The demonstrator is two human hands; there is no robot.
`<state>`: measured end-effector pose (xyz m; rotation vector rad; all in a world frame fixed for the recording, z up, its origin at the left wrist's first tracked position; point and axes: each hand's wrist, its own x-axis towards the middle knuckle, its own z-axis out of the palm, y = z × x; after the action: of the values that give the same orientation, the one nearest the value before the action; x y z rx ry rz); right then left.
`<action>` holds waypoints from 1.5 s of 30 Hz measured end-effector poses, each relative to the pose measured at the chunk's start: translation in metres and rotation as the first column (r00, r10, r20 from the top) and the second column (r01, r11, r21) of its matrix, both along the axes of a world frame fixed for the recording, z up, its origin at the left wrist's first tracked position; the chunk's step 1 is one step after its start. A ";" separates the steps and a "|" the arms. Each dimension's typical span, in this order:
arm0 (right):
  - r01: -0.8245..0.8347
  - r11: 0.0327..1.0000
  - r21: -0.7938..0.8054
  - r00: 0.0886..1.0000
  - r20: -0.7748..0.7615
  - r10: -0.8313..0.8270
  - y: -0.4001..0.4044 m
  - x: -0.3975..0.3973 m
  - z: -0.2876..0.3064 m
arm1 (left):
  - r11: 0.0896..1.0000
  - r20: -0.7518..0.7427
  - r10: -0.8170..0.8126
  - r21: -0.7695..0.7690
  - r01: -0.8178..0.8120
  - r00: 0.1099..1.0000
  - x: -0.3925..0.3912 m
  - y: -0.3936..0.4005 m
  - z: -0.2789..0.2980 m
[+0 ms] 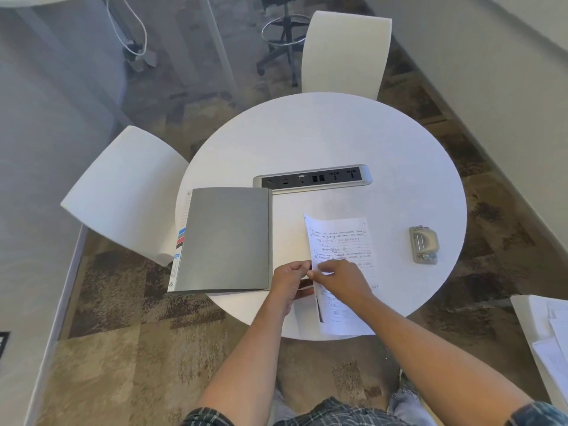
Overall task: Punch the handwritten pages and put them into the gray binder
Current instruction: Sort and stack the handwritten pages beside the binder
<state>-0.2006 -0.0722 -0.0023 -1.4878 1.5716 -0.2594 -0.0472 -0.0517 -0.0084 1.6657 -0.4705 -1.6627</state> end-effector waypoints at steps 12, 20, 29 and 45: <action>0.067 0.992 0.102 0.968 0.236 -0.090 -0.001 -0.019 -0.009 | 1.000 -0.047 -0.004 -0.016 0.003 0.999 -0.002 0.004 0.003; 0.079 0.992 0.102 0.953 0.286 -0.105 -0.001 -0.024 -0.010 | 1.000 -0.037 -0.013 -0.020 0.012 0.999 -0.004 0.001 0.007; 0.051 0.993 0.105 0.942 0.325 -0.083 -0.001 -0.020 -0.006 | 1.000 -0.038 0.024 -0.013 -0.024 0.999 -0.003 0.001 0.006; 0.125 0.987 0.098 0.927 0.344 -0.151 -0.005 -0.023 -0.004 | 0.999 0.063 0.038 0.021 -0.039 0.997 -0.002 -0.004 0.000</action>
<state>-0.2238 -0.0771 -0.0065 -1.1971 1.3800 -0.5141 -0.0489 -0.0561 -0.0081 1.7360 -0.4488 -1.5969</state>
